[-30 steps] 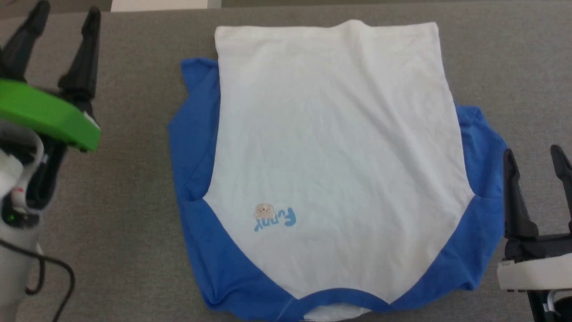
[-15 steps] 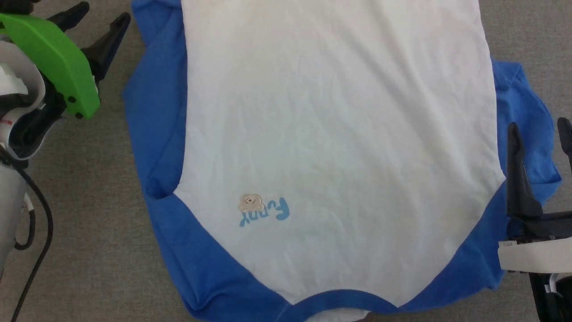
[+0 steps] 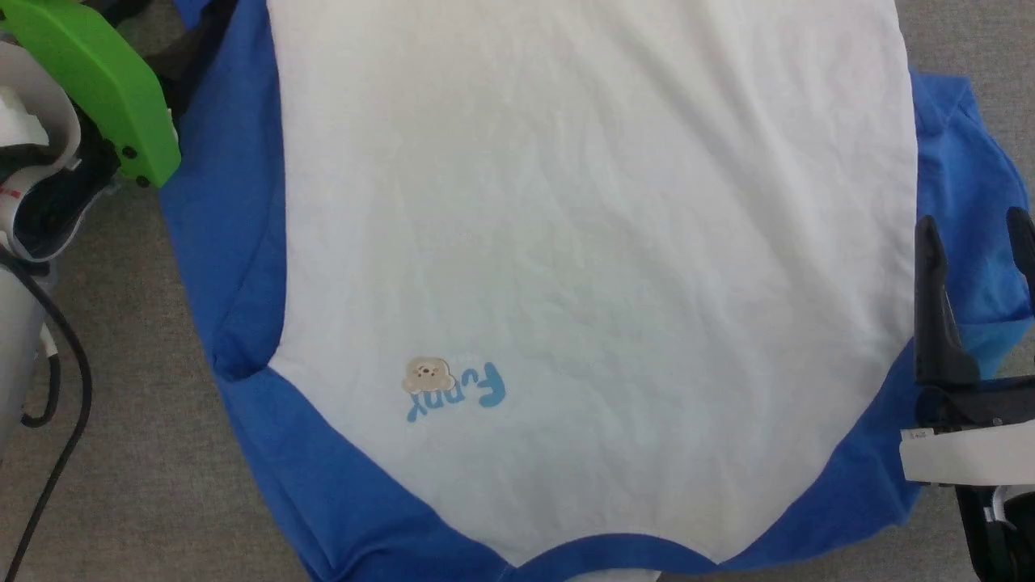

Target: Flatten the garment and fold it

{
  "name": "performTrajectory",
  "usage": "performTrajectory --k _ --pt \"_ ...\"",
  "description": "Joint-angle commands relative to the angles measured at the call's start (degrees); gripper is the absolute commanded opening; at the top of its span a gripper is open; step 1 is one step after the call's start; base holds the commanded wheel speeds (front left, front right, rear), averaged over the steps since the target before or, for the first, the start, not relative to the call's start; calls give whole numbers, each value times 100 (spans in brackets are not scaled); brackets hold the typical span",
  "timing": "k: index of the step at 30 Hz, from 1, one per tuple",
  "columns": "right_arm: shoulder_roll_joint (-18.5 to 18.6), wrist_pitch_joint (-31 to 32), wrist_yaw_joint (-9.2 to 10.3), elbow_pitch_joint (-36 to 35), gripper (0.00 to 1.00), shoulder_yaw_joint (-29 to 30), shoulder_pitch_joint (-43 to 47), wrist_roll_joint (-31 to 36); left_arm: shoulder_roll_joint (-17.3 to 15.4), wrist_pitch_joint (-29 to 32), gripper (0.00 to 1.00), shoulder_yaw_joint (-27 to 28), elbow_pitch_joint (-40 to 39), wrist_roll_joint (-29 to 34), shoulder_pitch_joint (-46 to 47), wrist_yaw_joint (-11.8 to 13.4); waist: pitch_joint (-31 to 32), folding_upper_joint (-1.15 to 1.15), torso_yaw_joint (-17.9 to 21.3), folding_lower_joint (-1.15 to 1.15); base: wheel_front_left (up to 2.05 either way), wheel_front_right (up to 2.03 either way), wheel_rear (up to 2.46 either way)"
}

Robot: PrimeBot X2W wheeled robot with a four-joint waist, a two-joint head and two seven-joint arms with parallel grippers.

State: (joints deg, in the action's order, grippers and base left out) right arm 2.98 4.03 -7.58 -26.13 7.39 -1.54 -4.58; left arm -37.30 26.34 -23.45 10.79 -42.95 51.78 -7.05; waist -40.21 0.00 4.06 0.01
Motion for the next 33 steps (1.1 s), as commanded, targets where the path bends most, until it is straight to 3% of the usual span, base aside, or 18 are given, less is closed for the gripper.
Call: performTrajectory --k 1,5,14,22,33 --pt "-10 -12 9 26 100 5 -128 -38 8 -1 0 -114 128 9 -27 -30 -8 0 21 -1 0 0 0" --pt "-10 -20 9 98 100 90 -115 -37 26 -178 0 -124 237 -39 -31 -34 119 0 -14 -1 0 0 0" --pt "-10 -11 9 324 100 153 36 -20 -123 -641 0 191 170 -284 -330 31 1064 0 -265 -1 0 0 0" --pt "-10 103 9 445 100 298 381 -87 -736 -743 0 750 -241 -674 -1346 312 1978 0 -460 -1 0 0 0" --pt "-10 144 9 526 100 410 825 -226 -1569 -982 0 1840 -793 -1351 -3161 664 2728 0 -728 -1 0 0 0"
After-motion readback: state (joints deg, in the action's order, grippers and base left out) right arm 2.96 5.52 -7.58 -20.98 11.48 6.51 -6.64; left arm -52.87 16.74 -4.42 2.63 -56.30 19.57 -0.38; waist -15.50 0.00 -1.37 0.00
